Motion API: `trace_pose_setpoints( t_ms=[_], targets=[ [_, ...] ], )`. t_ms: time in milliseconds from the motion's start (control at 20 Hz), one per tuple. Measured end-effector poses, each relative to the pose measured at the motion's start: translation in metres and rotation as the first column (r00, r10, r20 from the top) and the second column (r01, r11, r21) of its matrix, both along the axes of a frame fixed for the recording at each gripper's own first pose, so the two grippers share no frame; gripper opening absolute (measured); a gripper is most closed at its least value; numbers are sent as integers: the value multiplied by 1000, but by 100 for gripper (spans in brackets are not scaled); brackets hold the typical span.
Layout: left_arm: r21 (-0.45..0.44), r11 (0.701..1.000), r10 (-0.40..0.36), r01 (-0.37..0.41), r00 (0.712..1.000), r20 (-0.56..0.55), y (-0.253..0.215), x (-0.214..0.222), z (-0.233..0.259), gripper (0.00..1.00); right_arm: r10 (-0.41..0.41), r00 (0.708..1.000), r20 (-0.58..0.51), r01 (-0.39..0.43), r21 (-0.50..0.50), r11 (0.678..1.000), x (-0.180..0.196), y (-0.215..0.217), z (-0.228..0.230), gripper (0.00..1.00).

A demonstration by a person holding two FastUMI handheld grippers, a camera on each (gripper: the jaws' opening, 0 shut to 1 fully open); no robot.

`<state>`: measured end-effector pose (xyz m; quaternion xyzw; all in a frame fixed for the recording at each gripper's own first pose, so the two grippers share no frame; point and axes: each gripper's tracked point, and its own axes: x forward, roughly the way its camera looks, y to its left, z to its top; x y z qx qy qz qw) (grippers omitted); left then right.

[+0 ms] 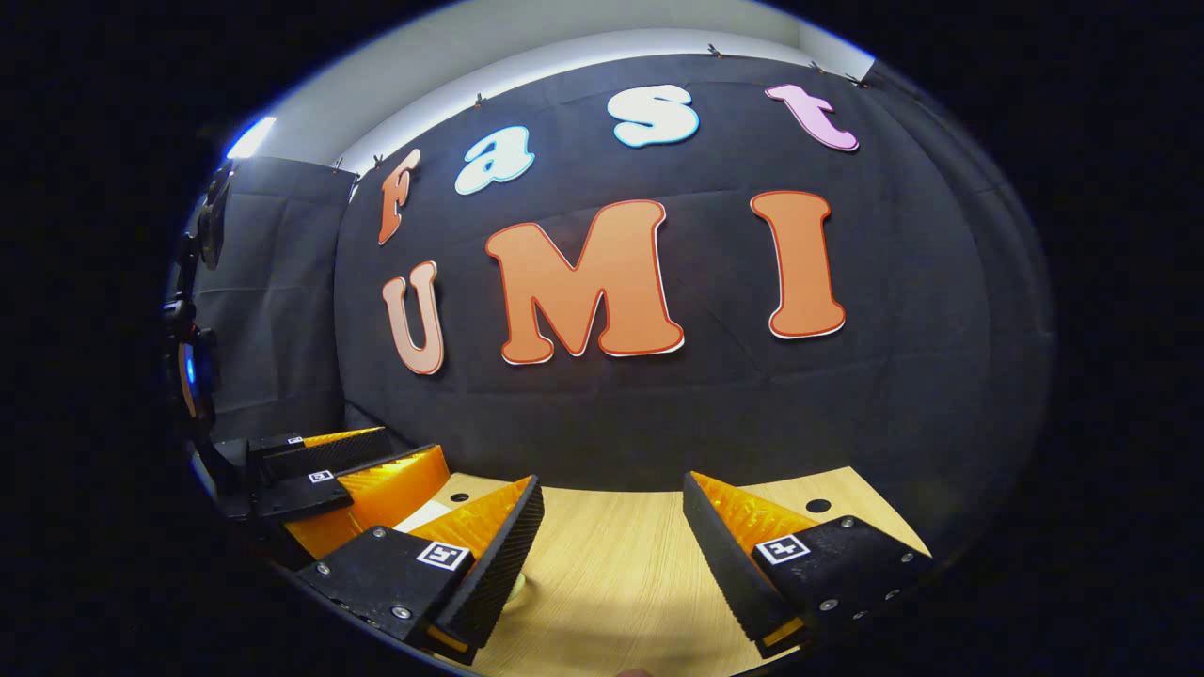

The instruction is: First open the suitcase, pack the skin care products into it, and then close the suitcase.

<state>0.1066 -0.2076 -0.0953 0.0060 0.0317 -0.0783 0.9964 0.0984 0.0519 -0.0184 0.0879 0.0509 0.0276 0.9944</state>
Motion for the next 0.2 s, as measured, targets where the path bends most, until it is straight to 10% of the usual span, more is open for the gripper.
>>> trace_pose_setpoints(
  t_ms=[200],
  targets=[
    [7, 998, 55, -55, 998, 24, 11, -4, 2, 96, 25, 998, 53, -23, -46, 999, -5, 0, 8, 95]
  ],
)
